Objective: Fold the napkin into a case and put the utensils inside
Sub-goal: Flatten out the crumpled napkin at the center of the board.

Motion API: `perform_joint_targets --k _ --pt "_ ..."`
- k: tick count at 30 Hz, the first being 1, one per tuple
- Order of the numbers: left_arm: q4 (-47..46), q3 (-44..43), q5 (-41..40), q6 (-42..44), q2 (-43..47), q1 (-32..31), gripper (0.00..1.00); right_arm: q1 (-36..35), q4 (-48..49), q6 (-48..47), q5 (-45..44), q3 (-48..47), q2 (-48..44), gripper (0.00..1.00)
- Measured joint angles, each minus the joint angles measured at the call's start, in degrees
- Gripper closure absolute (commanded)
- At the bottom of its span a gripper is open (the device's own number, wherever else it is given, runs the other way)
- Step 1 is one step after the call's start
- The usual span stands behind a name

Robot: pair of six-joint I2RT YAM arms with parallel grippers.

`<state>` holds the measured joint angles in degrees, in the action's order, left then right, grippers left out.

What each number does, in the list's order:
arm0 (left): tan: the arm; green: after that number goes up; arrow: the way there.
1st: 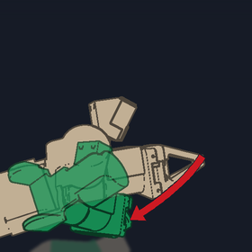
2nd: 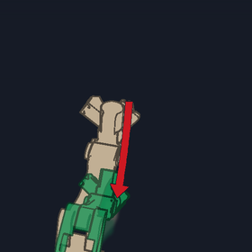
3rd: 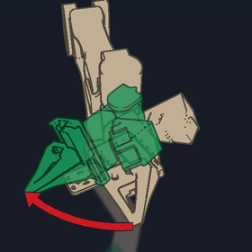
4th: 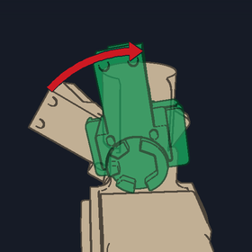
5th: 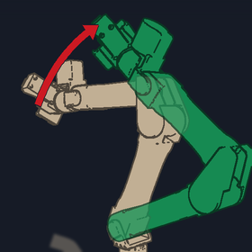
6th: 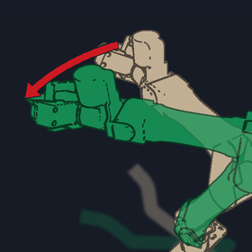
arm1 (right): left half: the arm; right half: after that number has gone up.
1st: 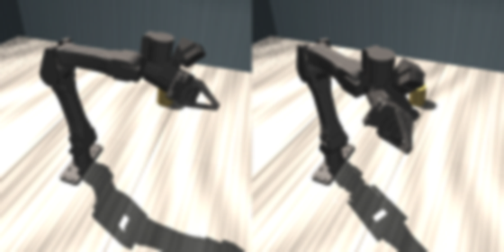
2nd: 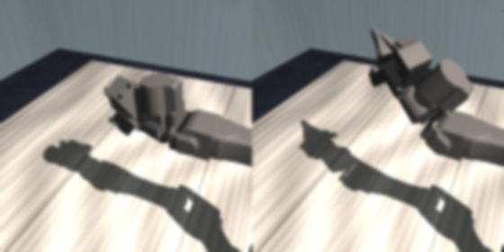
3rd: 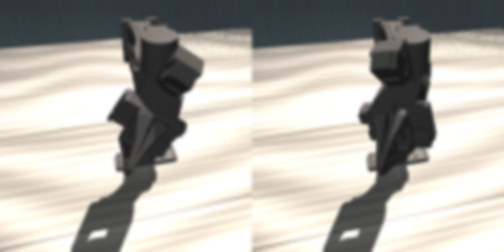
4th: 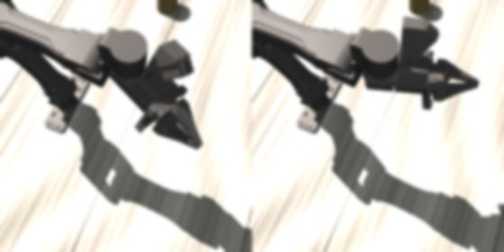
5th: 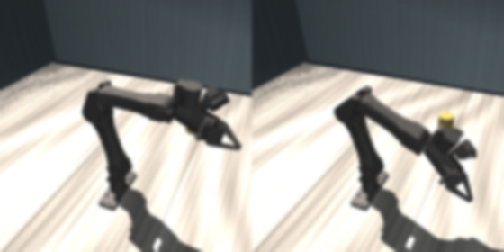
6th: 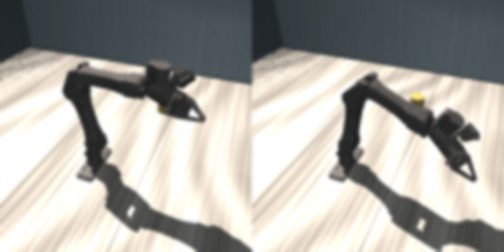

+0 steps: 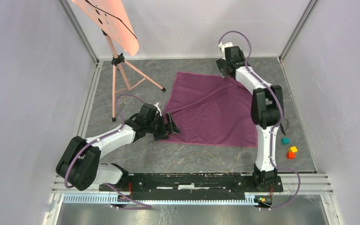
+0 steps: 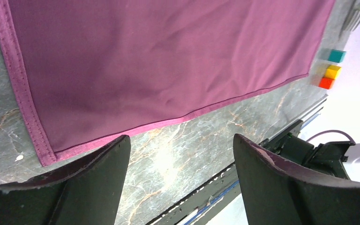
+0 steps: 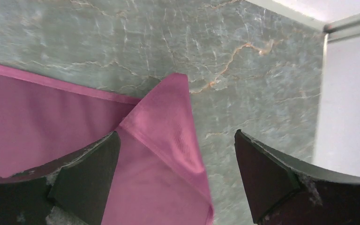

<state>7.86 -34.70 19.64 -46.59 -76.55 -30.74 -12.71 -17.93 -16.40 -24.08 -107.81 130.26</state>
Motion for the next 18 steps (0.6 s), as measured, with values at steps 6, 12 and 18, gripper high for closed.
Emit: perform_joint_targets --k 6,12,18 --pt "-0.33 -0.55 -0.02 0.00 1.46 0.00 0.12 2.25 7.43 18.40 15.26 11.15 -13.29 0.02" --pt "-2.16 -1.01 0.46 0.00 -2.78 -0.11 0.12 -1.22 17.62 32.33 30.47 14.21 -13.03 0.13" --pt "-3.87 -1.66 0.48 0.00 -7.13 -1.77 0.14 -9.07 19.41 38.05 34.21 12.76 -5.79 0.28"
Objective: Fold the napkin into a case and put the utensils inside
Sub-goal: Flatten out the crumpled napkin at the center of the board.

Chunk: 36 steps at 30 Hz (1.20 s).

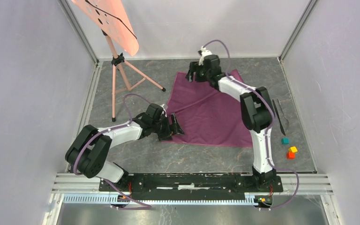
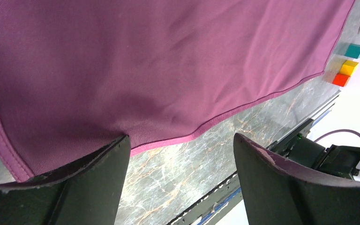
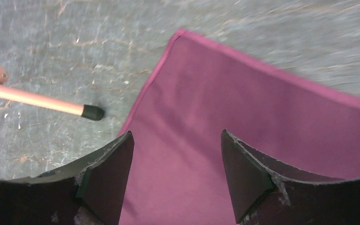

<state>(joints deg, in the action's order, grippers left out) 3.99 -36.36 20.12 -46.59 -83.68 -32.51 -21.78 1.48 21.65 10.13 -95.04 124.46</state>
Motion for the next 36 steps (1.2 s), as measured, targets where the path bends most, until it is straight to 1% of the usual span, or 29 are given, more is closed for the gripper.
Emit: perform_joint_targets --k 2,5,8,13,15,20,23,28,30,32,36 --pt "-0.85 -0.52 0.04 -0.02 -0.94 -0.63 0.14 -2.25 -0.50 0.59 -1.01 -1.44 2.38 0.34" --pt "-2.56 -0.70 -0.13 -0.04 -1.25 -1.53 0.14 -5.25 -1.60 1.66 -3.48 -1.84 4.20 0.41" --pt "-3.48 -1.22 -0.55 -0.07 -1.25 -2.73 0.14 -6.62 -1.81 3.61 -5.68 -1.79 5.09 0.41" --pt "-4.85 -3.58 -0.70 -0.07 -2.16 -3.37 0.14 -6.16 -2.27 5.38 -6.99 -4.04 8.90 0.41" --pt "-5.68 -4.85 -0.74 -0.07 -3.76 -3.34 0.15 -6.01 -1.60 5.79 -6.99 -4.94 10.67 0.42" --pt "-7.23 -5.57 -0.87 -0.07 -8.33 -3.74 0.16 -5.68 -1.20 6.54 -7.37 -6.45 11.80 0.42" --pt "-8.98 -5.40 -0.85 -0.09 -8.81 -4.59 0.16 -5.70 -2.10 6.82 -7.17 -12.39 15.45 0.41" --pt "-13.16 -2.80 -1.44 -0.11 -8.11 -5.38 0.16 -5.51 -0.79 7.76 -6.08 -20.83 21.55 0.40" --pt "-13.97 -1.25 -2.16 -0.11 -6.82 -5.92 0.16 -5.25 0.48 8.48 -4.26 -25.00 24.59 0.38" --pt "-13.42 -0.17 -3.06 -0.09 -5.38 -6.78 0.16 -4.81 1.95 8.61 -2.14 -28.00 26.88 0.33" --pt "-10.45 0.50 -3.65 -0.04 -3.26 -7.87 0.16 -3.74 1.99 7.34 1.88 -27.32 26.12 0.22"
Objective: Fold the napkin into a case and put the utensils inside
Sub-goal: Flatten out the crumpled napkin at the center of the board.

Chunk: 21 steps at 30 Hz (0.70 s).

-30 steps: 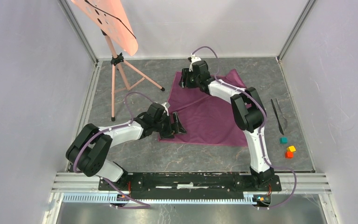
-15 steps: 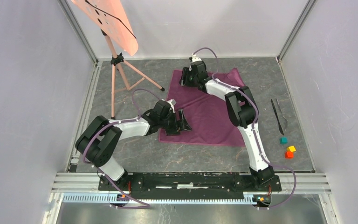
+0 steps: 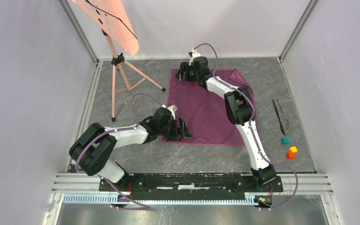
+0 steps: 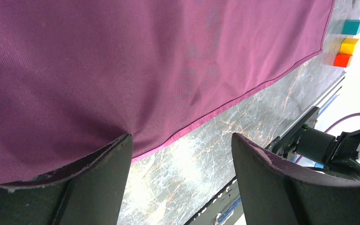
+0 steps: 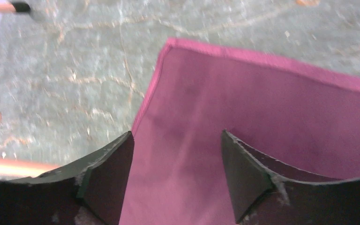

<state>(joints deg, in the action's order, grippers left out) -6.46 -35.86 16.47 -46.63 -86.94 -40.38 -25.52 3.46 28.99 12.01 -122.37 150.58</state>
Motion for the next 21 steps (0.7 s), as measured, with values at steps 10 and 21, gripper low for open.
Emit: perform_joint_targets --k 10,21 --pt "7.78 -3.98 0.13 0.04 1.95 -0.22 0.14 7.13 -6.88 -10.95 -1.81 30.56 -33.11 0.03" --pt "8.74 -6.82 0.11 1.66 0.46 -0.22 0.14 23.45 -6.32 -12.37 -4.17 45.77 -38.64 0.02"
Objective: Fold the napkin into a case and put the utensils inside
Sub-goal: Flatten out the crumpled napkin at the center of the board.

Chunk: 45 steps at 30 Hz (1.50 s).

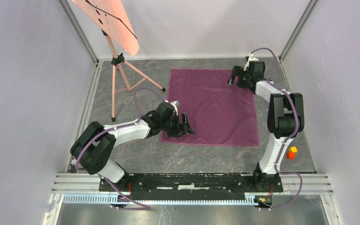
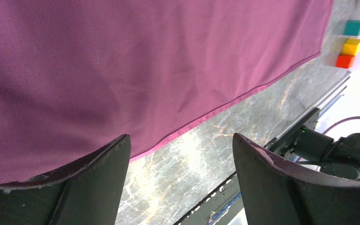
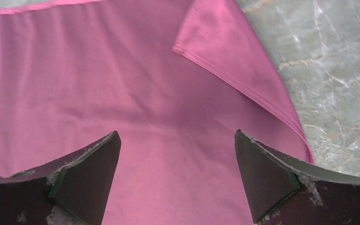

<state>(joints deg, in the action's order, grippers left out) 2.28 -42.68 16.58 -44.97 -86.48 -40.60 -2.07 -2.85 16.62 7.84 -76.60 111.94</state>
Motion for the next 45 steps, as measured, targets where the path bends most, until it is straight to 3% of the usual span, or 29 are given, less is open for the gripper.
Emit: perform_joint_targets --k 23,36,40,45 --pt "0.24 -2.12 -1.55 2.45 -5.86 -0.04 0.13 5.88 11.04 1.81 0.66 0.55 8.37 0.02" --pt "-2.86 -0.15 -1.90 2.47 -4.85 -0.11 0.13 14.25 28.63 15.32 1.22 -0.94 14.93 0.02" --pt "-0.37 -0.26 -2.45 2.54 -3.56 -0.15 0.12 16.37 24.94 14.88 2.05 -2.47 14.43 0.02" --pt "5.29 -0.28 -3.30 2.56 2.23 -0.15 0.10 13.51 7.89 9.07 -2.86 0.50 3.96 0.02"
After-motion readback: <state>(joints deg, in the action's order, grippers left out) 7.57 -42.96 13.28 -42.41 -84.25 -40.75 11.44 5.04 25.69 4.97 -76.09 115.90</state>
